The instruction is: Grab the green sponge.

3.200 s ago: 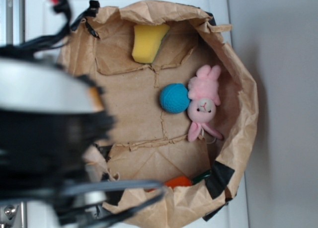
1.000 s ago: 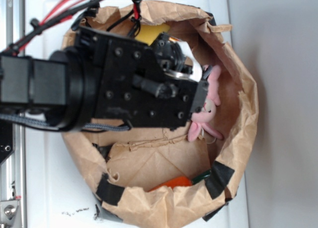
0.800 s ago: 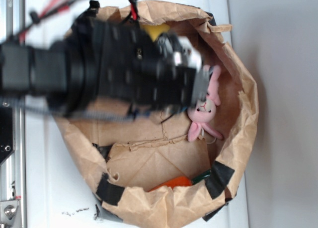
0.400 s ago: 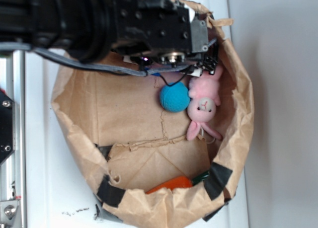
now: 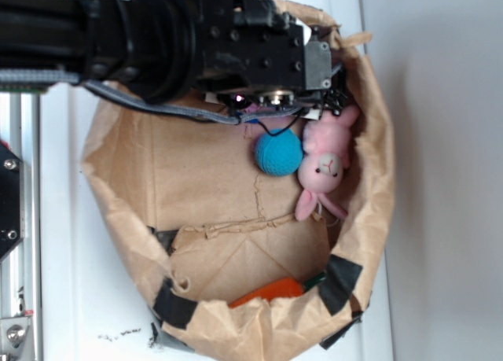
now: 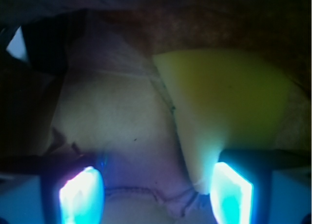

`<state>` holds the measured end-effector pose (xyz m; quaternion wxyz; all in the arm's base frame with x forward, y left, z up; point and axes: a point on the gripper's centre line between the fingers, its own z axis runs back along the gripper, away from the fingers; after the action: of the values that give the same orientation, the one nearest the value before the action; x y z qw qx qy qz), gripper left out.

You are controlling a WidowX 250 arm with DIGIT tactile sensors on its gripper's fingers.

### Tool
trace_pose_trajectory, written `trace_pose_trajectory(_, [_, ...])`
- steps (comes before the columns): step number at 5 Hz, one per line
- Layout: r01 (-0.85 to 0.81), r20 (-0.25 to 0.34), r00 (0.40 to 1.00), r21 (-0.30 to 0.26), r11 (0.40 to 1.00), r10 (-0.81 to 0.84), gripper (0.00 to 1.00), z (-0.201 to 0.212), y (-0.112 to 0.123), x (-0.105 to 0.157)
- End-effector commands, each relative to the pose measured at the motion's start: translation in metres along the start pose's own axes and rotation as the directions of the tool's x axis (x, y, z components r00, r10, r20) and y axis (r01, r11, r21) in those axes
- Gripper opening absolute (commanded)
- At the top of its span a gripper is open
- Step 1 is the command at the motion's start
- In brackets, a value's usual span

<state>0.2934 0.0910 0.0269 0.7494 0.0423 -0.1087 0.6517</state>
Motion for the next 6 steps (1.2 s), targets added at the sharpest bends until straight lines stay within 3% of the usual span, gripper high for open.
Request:
trace_pose_trajectory(1, [-0.013, 0.003, 1.0, -0.048, 0.999, 0.013, 0.0, 0.025, -0.007, 0.014])
trace_pose_trajectory(3, [0.042, -0.066, 0.997, -0.036, 0.998, -0.044, 0.0, 0.059, -0.006, 0.024])
trace_pose_trajectory(4, [0.024, -0.079, 0.997, -0.031, 0.999, -0.026, 1.0, 0.074, -0.004, 0.031])
trace_pose_trajectory(6, [-0.045, 0.022, 0.999, 0.012, 0.999, 0.045, 1.0, 0.063, 0.003, 0.042])
